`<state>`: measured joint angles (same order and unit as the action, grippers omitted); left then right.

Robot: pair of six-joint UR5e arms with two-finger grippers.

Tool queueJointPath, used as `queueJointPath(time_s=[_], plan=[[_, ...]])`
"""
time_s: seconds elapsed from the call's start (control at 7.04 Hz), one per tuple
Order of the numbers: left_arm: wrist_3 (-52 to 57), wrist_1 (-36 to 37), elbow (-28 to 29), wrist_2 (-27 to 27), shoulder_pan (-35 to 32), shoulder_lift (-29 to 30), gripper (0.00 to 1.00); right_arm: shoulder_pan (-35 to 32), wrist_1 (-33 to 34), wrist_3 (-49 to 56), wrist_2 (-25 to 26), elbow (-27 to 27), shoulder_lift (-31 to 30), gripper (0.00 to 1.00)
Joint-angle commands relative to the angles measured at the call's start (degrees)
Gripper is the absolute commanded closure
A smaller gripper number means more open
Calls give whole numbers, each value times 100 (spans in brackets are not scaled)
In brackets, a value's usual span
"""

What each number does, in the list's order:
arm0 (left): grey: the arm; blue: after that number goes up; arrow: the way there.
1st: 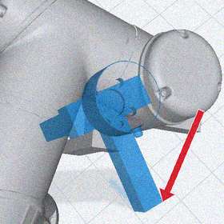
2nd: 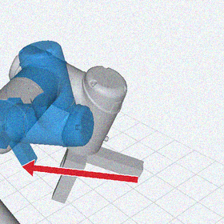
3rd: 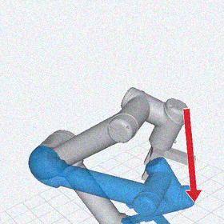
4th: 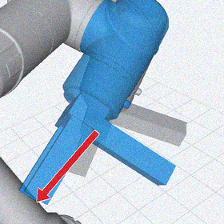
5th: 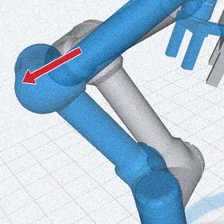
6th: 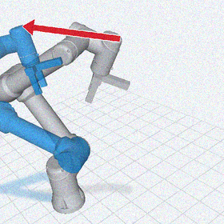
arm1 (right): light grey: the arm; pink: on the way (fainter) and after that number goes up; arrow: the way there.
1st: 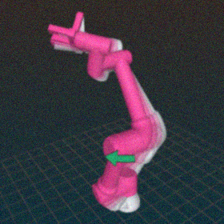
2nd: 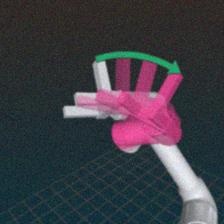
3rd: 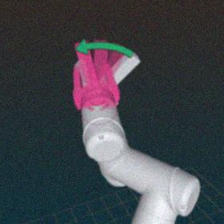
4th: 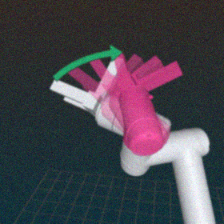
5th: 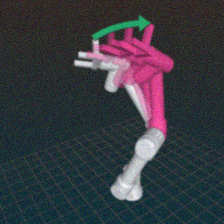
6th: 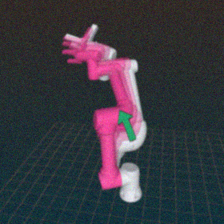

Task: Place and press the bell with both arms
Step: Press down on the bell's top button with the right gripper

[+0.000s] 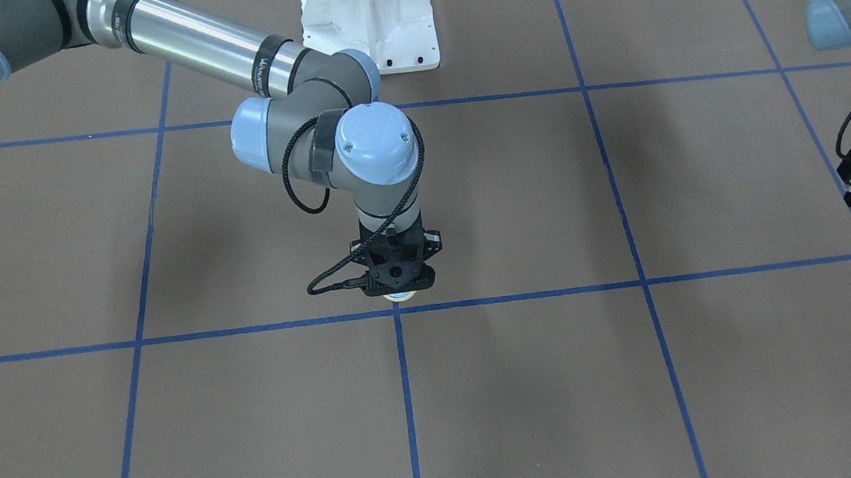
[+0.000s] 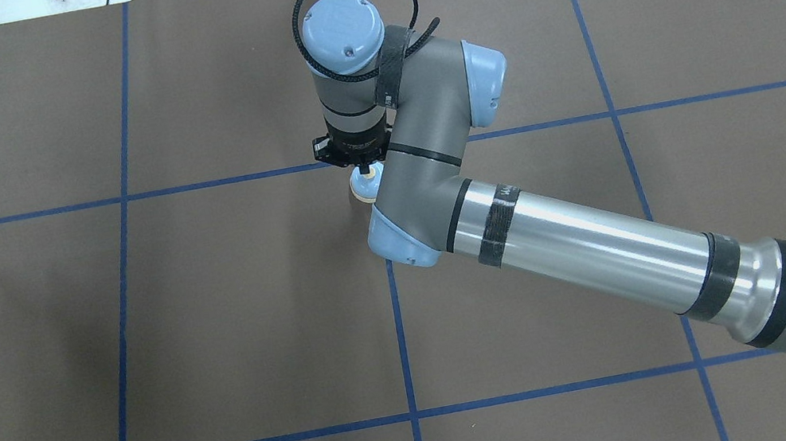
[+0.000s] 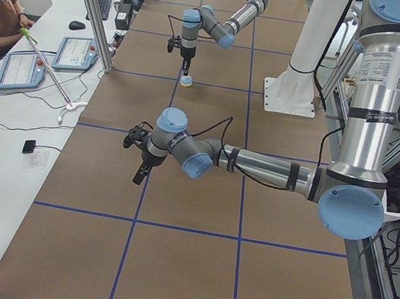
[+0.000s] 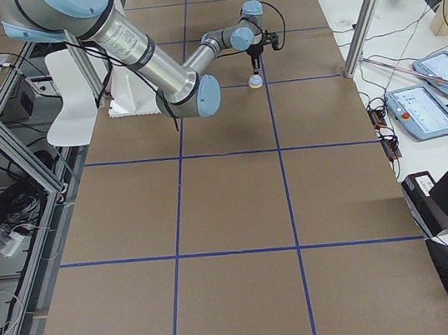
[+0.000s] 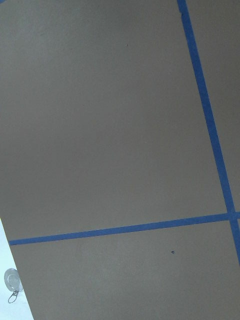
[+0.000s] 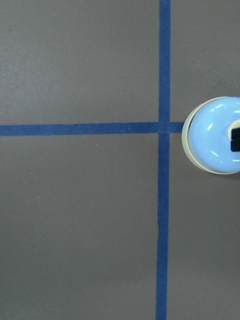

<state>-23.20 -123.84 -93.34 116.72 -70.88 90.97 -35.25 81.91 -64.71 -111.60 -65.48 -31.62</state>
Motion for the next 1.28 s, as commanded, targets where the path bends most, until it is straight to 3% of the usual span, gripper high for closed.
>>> queueJointPath(time_s=[0.0, 0.71, 0.99, 1.14], plan=[[0, 0, 0, -9, 4, 0, 0, 44, 0, 3, 7, 35, -28, 100], [0, -9, 0, 0, -4, -17, 0, 45, 18, 38, 68, 36, 51, 100], [0, 0, 0, 0, -4, -17, 0, -113, 357, 29, 16, -366, 77, 100], [0, 0, -9, 9, -13, -17, 0, -218, 813, 29, -19, -813, 25, 46]])
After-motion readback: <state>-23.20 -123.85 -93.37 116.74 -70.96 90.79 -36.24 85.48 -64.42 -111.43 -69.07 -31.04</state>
